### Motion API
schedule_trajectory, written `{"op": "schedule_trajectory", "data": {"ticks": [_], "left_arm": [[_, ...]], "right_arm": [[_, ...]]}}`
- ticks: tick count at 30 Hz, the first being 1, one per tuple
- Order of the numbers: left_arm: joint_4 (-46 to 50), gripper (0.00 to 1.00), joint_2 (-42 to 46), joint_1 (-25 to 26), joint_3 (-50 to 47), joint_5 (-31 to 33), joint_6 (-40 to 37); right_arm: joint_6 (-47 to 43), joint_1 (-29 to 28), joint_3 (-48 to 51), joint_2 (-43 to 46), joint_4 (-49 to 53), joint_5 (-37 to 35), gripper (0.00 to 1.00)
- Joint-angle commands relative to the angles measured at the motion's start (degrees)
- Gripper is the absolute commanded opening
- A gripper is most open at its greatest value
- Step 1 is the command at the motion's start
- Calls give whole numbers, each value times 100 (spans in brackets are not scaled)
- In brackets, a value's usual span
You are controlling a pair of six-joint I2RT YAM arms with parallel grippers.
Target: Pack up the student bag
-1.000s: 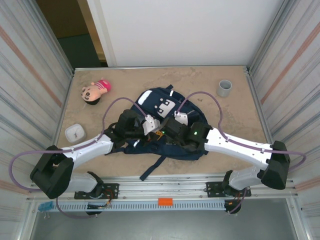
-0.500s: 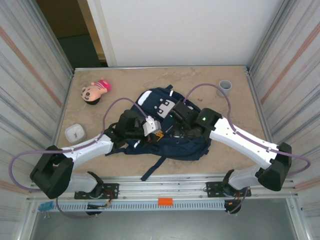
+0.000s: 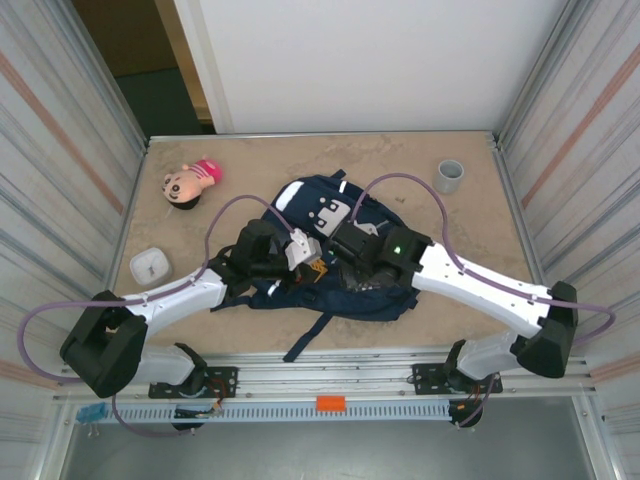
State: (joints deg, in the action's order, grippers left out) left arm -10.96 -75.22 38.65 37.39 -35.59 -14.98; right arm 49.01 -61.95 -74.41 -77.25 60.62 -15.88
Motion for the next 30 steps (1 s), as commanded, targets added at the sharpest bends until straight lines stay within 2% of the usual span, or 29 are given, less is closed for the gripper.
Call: {"op": "schedule_trajectory", "data": {"ticks": [1,4,7,10,15,17,20,23,27,30], "left_arm": [[-246,0,97,28,65,-405,669],[-105,0,99,28,102,-347,655],[-56,0,79,26,149,-334,627],[-34,0,43,28,206,-376,604],[-31,0,20,28,249,-403,605],[-30,0,32,28,237,-402,607],[27,0,51,28,228,-368,550],[191,0,68,28,243,-267,382],[524,0,73,28,293,168,125],[807,0,52,28,344,585,-81]], "right_arm": [[90,-353,261,361,-571,-718,42],[207,-642,353,284,-797,-1003,45],[364,-786,224,-41,-540,-1343,47],[418,-794,117,-351,-342,-1544,49],[267,-697,172,-632,-560,-1642,49],[282,-652,182,-659,-529,-1789,43],[337,-577,146,-586,-332,-1910,25],[292,-494,152,-421,-181,-1765,11],[43,-298,166,-214,-25,-1142,1],[-180,-41,150,-91,104,-505,0]]}}
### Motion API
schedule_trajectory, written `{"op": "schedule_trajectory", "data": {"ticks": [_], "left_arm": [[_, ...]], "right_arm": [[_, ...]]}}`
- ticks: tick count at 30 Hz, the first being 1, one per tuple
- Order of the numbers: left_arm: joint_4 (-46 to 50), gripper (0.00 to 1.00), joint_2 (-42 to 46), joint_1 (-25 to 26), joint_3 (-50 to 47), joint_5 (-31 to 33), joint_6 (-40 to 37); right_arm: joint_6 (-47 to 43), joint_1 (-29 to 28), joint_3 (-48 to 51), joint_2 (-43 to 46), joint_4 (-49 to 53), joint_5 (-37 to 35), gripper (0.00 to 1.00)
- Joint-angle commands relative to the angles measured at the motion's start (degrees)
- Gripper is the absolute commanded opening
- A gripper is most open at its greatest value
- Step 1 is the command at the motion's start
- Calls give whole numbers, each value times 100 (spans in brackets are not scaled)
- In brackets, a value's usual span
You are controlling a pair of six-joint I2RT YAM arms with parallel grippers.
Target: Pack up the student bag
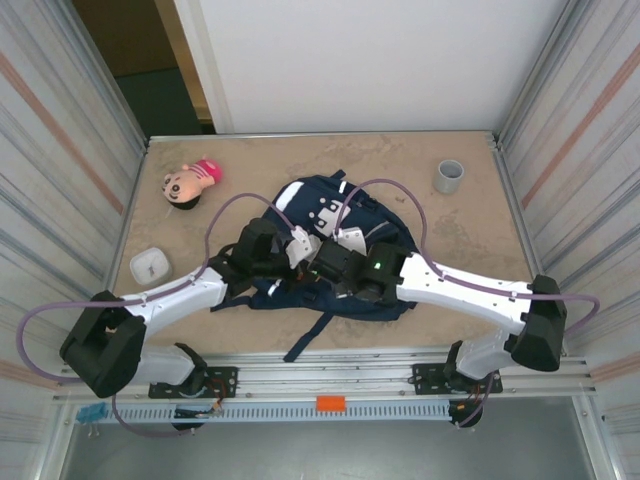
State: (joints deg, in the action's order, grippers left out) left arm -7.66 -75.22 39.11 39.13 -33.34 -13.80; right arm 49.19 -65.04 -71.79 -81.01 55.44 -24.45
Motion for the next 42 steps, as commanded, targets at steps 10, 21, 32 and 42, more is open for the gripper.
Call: {"op": "schedule_trajectory", "data": {"ticks": [10,21,32,42], "left_arm": [[942,0,6,-27,268,1103,-600],[945,0,252,-27,179,776,-746],[597,63,938,-27,-158,1726,2243],[2513,67,1388,-144,-275,2962,5737]], "right_arm": [[-685,1084,-153,550,1151,1235,0],[-1177,1636,451,845,566,1911,0],[-1003,1642,944,1208,-234,2360,0],[-589,1267,1233,1184,-608,2106,0]]}}
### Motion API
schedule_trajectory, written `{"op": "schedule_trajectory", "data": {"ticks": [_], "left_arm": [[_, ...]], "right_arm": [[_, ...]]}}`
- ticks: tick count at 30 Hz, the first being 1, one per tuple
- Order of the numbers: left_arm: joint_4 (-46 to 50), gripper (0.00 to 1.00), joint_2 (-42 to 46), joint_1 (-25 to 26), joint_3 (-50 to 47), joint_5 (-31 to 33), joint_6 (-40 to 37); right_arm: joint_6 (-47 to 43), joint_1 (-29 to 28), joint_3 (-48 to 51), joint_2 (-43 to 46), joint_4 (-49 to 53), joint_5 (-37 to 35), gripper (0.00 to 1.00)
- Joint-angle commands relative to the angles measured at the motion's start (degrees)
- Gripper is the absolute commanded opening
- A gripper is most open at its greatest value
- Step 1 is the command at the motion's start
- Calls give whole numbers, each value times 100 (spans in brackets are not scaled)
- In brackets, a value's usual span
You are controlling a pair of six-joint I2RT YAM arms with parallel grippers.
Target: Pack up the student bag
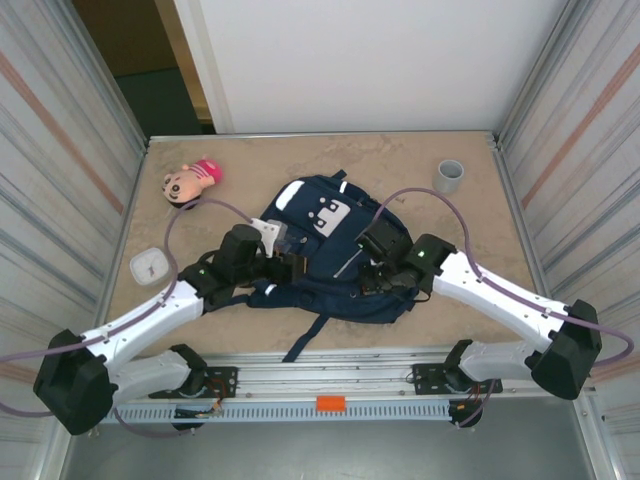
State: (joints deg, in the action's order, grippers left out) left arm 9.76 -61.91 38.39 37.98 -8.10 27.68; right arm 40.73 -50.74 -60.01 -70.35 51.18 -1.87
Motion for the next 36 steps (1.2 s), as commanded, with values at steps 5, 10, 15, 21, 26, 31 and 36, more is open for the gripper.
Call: {"op": "schedule_trajectory", "data": {"ticks": [5,10,15,21,26,31,36], "left_arm": [[549,65,-152,-479,-549,365,2306],[-515,63,-731,-1187,-812,-153,2419],[-1085,63,-1603,-1578,-408,-432,2288],[-1485,63,-2699,-1830,440,-806,2300],[-1407,63,-2883,-1997,877,-1178,2461],[-636,64,-1763,-1992,580,-1292,2825],[154,61,-414,-1800,-64,-1308,3657]], "right_arm": [[469,-450,117,83,-446,-217,0],[678,-854,92,-179,-798,-244,0],[788,-1159,-150,-651,-1212,-259,0],[923,-1372,-575,-1273,-1766,-439,0],[860,-1368,-840,-1549,-1859,-656,0],[796,-1212,-809,-1488,-1710,-658,0],[697,-1081,-682,-1377,-1674,-466,0]]}}
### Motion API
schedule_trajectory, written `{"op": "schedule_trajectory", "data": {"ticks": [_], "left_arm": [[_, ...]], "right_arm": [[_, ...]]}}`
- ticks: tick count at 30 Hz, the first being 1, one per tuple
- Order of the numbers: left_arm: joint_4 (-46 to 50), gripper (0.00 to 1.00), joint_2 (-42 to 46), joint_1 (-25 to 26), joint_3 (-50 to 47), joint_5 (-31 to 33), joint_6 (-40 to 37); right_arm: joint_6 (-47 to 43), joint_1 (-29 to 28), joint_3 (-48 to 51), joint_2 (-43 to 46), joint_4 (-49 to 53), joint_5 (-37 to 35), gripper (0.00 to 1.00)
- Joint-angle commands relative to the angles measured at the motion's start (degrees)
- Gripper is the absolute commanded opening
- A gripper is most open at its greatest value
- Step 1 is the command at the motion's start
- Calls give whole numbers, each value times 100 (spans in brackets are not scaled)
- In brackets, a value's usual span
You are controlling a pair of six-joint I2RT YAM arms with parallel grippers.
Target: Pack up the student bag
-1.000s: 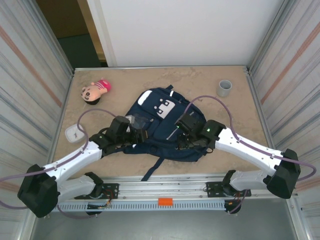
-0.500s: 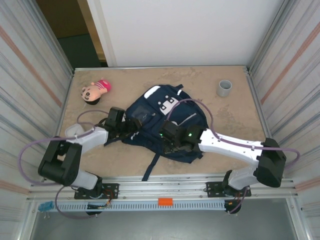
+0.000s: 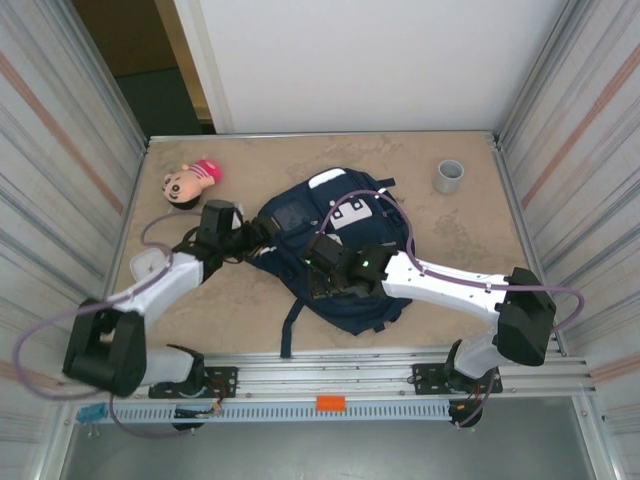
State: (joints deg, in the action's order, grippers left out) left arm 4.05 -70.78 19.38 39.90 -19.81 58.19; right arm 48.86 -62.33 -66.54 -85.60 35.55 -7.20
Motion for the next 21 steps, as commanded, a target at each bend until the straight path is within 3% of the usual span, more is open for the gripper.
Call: {"op": "schedule_trajectory", "data": {"ticks": [1,5,9,21], "left_arm": [[824,60,735,161,-355,-119,797],[697,57,1345,768,-724,48,1717],[135,55,1218,1395,-857,82,2484],[-1078,53,459,2075,-659,318,2965]], "right_arm": [[-139,89,-25,168,-79,78,0],[-213,94,-26,198,-23,113,0],[-271,94,0,195,-33,151,0],[-342,74,44,241,-47,179,0]]}}
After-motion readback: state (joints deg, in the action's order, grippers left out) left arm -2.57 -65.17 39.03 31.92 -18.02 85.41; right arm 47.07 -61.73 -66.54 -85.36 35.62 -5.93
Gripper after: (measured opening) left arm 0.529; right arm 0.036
